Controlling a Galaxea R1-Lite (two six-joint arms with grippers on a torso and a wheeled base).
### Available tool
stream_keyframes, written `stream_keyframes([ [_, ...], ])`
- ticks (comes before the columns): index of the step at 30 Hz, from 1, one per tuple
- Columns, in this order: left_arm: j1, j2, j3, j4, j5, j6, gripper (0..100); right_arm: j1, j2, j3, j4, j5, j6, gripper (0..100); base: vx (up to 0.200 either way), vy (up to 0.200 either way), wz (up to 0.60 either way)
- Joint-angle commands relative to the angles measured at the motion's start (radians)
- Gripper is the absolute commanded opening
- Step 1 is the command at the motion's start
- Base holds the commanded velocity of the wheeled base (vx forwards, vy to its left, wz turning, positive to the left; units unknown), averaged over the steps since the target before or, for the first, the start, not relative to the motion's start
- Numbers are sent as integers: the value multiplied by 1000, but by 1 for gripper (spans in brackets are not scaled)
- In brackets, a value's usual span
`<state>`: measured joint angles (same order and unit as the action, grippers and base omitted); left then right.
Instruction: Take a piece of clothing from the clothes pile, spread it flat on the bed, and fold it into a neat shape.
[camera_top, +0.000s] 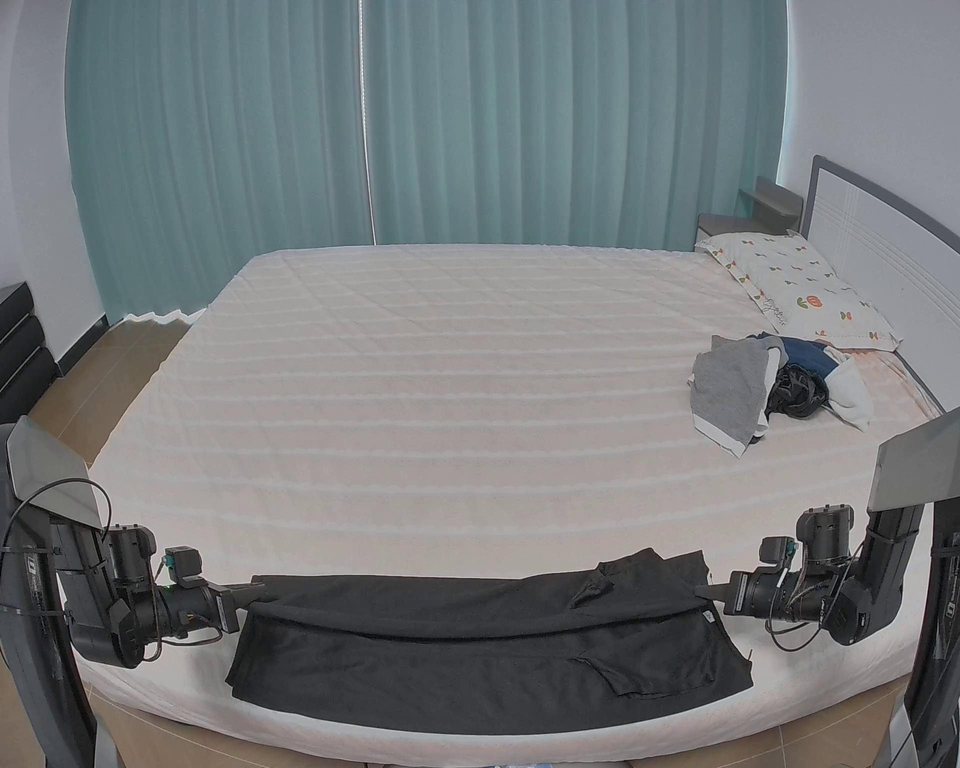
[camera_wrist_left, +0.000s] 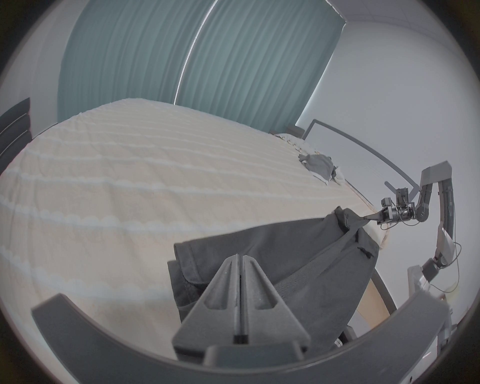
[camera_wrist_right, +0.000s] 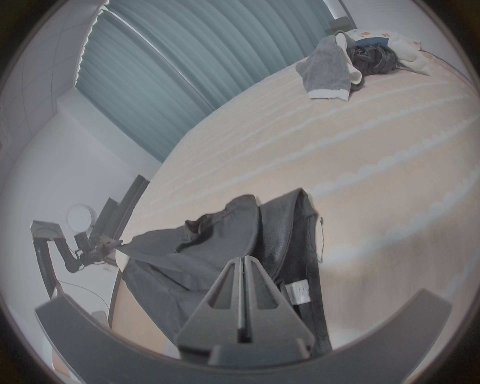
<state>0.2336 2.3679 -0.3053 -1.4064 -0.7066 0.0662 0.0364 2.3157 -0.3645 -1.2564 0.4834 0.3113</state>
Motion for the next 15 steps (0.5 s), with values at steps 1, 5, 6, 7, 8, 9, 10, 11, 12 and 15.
stream_keyframes([
  [1,1,10,6,23,-1,26,0,-3,40,33,-1,1,-29,0,0,0,0],
  [5,-4,14,6,24,-1,32,0,0,51,36,-3,0,-40,0,0,0,0],
  [6,-4,19,8,24,-1,32,0,0,51,36,-3,0,-41,0,0,0,0],
  [7,-5,24,6,26,-1,32,0,0,51,36,-3,0,-40,0,0,0,0],
  [8,-5,24,6,26,-1,32,0,0,51,36,-3,0,-40,0,0,0,0],
  [9,-5,33,6,26,-1,34,0,0,53,36,-3,0,-40,0,0,0,0],
  [10,-5,42,6,24,-1,35,0,2,54,36,-3,-2,-40,0,0,0,0],
  [11,-5,45,6,24,-1,40,0,2,56,36,-1,-2,-40,0,0,0,0],
  [12,-5,48,6,24,-1,50,100,4,59,36,-1,-2,-40,0,0,0,0],
  [15,-5,62,8,24,-1,72,100,5,68,35,-1,-8,-40,100,0,0,0],
])
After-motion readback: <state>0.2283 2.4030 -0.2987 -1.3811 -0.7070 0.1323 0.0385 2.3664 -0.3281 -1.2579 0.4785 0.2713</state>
